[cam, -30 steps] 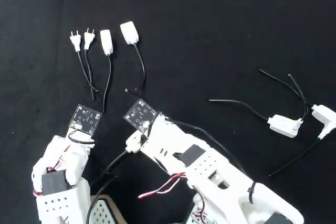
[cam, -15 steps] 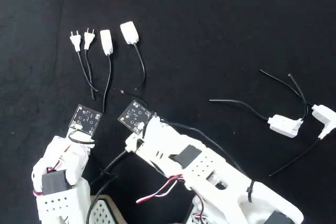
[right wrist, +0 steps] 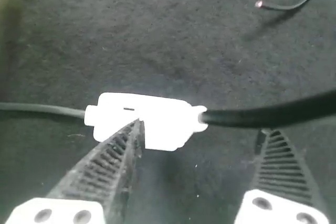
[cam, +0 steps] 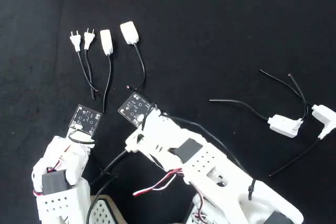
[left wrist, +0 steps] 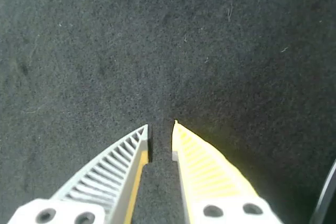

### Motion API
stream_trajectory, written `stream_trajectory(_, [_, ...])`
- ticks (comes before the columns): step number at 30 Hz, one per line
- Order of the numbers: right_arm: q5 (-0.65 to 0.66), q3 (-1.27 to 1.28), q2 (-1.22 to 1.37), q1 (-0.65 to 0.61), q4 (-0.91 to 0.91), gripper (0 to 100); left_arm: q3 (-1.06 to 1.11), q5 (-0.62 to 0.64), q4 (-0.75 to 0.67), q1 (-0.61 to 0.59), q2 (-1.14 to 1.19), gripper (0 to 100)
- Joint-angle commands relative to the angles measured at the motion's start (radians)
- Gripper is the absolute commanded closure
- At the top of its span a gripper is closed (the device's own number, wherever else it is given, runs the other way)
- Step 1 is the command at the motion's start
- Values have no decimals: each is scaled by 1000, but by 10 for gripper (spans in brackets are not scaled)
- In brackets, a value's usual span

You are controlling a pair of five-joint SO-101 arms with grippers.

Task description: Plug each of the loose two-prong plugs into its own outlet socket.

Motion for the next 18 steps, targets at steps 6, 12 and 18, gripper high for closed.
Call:
stream_trajectory(6, [-9, -61, -13, 15, 8, 655, -7, -5, 3, -2, -2, 912])
stream_trajectory(12, [-35, -73, -13, 15, 8, 655, -7, -5, 3, -2, -2, 913])
stream_trajectory(18, [-35, -142, -13, 15, 81, 658, -7, -3, 3, -2, -2, 913])
